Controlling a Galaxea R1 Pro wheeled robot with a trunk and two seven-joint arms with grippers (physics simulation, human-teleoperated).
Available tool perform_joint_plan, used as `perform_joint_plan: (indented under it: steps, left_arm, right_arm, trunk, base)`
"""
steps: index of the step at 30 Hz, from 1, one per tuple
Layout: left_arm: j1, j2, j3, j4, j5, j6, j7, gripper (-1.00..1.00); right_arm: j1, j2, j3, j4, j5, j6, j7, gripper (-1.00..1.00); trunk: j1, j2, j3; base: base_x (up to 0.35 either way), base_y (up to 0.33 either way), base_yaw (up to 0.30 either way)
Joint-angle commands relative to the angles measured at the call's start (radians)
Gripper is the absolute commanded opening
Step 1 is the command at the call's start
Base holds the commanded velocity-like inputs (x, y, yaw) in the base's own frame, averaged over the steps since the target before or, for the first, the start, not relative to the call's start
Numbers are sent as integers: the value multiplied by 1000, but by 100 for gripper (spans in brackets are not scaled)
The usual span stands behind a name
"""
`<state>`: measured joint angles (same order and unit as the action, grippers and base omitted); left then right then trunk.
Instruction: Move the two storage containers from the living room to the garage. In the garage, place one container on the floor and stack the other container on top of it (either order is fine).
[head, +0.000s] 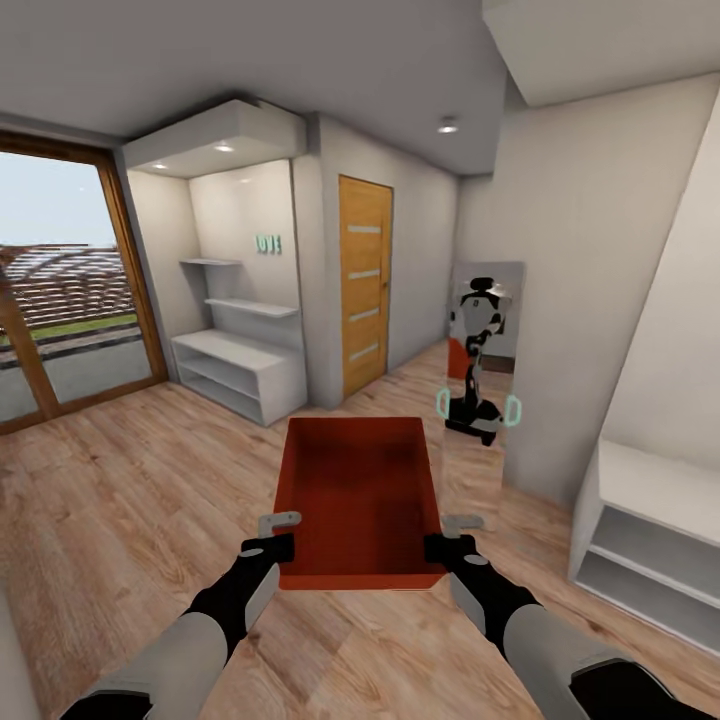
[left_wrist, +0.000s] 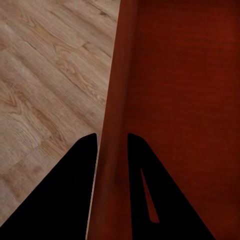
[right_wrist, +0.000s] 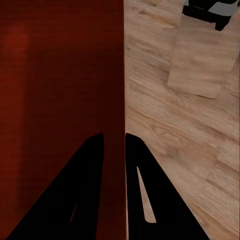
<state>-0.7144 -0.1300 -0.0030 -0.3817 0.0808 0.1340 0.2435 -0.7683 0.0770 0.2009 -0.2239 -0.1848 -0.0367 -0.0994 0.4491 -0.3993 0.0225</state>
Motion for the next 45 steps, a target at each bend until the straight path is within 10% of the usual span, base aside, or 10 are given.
perform_joint_plan:
  steps: [1, 45]
  left_arm:
    - [0, 35, 21, -6, -18, 7, 42, -100]
    - [0, 36, 21, -6, -18, 6, 42, -100]
  right_arm:
    - [0, -1, -18, 3, -10, -5, -9, -100]
    - [0, -1, -18, 3, -10, -6, -8, -100]
  trunk:
    - [1, -1, 0]
    - [1, -1, 0]
  base:
    - [322, 0, 14]
    - [322, 0, 1]
